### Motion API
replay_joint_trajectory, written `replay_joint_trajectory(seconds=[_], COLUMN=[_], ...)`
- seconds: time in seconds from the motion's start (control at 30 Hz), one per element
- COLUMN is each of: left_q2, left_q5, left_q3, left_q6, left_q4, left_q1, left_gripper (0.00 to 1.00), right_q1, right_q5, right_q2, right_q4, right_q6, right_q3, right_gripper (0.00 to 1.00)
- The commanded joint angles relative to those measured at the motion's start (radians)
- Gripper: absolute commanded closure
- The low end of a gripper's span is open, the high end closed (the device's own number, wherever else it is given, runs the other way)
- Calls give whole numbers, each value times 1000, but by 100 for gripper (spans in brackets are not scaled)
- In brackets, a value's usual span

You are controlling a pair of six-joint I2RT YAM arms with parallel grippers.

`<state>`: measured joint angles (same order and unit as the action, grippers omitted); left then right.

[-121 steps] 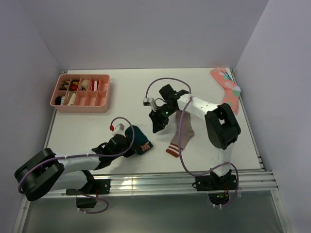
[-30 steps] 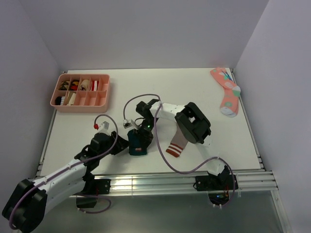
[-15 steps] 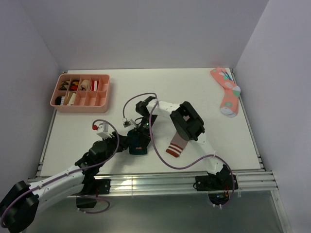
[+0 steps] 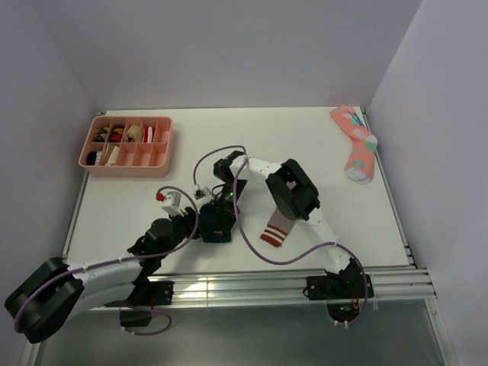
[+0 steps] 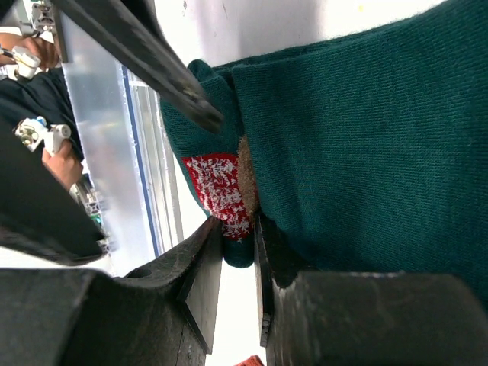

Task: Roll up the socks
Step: Roll the sock at the center of the board.

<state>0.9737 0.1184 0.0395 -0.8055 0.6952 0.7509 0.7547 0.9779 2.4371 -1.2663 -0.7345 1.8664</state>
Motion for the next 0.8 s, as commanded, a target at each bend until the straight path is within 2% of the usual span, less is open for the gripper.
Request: replay_joint_trajectory(seconds=[0.0, 0.4, 0.77], left_q2=[43, 143, 56], left_q5=[-57, -36, 70], left_q3=[-142, -201, -184], left_q6=[16, -29, -67], left_q4=[136, 254, 93], left_q1=[7, 56, 80], left_gripper=[47, 48, 47], right_q1=[-11, -25, -51], right_q5=[-70, -62, -79], right_q2=[25, 22, 13], right_q4=[47, 87, 97], right_q6=[-31, 3, 21], right_q3=[7, 2, -7], right_gripper=[73, 73, 73])
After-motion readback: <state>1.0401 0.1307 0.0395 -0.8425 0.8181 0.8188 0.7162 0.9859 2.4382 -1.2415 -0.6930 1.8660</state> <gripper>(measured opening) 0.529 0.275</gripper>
